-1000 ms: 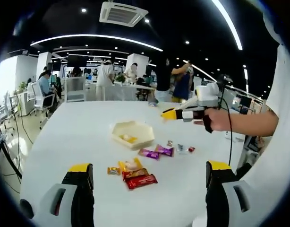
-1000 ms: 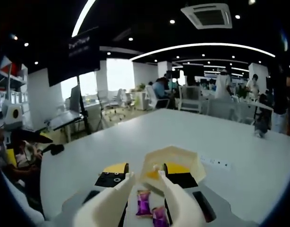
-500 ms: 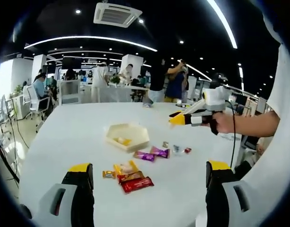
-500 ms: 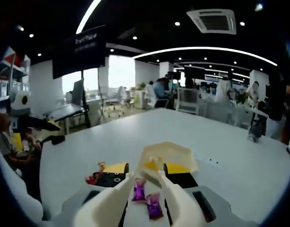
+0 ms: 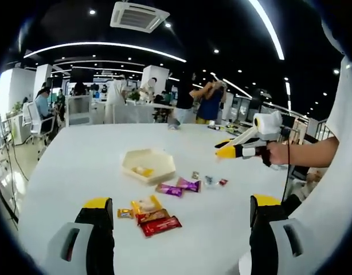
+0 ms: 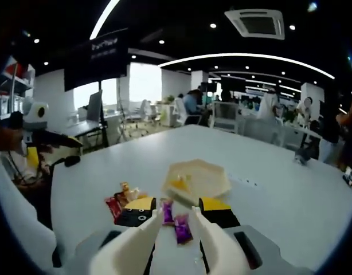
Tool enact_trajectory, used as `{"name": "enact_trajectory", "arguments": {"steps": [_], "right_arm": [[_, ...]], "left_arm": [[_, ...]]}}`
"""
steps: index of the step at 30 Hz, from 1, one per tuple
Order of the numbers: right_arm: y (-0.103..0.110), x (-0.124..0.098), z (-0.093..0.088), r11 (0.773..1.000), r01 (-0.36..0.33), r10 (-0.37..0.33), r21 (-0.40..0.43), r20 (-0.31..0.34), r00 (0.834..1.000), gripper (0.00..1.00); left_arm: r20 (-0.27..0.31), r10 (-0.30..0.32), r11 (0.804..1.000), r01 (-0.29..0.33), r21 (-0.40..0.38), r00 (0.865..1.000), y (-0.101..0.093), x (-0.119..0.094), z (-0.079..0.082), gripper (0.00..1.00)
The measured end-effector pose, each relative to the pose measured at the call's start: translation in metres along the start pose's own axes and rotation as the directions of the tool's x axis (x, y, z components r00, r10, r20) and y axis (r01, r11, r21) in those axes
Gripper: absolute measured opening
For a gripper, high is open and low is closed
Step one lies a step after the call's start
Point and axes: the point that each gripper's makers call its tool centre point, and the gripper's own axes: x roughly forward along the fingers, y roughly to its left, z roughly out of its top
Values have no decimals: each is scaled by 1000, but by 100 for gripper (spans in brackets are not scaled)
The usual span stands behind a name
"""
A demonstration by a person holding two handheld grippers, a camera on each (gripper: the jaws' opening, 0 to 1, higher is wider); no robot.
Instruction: Place the target food into the container with the food tongs after gripping and lifting it, then release it inside without dropping or visibly crushing the food.
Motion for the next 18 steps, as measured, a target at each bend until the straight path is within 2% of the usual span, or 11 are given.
{"name": "enact_trajectory", "arguments": {"steps": [2, 4, 7, 11, 15, 16, 18], "right_arm": [[-1, -3, -7, 1000, 15, -15, -2, -18, 1000, 29], [2, -7, -11, 1000, 17, -16, 8, -13, 1000, 29], [3, -8, -23, 1000, 15, -15, -10, -35, 999, 29], [6, -17, -26, 1000, 18, -19, -16, -39, 999, 29], [3, -23, -29, 1000, 30, -30, -7, -37, 999, 29], [4, -23, -30, 1000, 24, -25, -6, -33, 999, 29], [5, -25, -35, 1000, 22, -22, -16, -51, 998, 29]], "left_arm": [[-22, -8, 1000, 8, 1, 1000, 0, 3, -3, 100], [-13, -11, 1000, 11, 20, 1000, -1, 3, 1, 100], [-19, -4, 1000, 4, 4, 1000, 2, 7, 0, 99], [-14, -15, 1000, 15, -2, 1000, -4, 14, 2, 99], [-65, -30, 999, 32, 35, 997, -6, 16, 2, 100], [-37, -32, 997, 35, 69, 999, -8, 15, 9, 100], [-45, -25, 997, 28, 70, 999, -6, 15, 8, 100]]}}
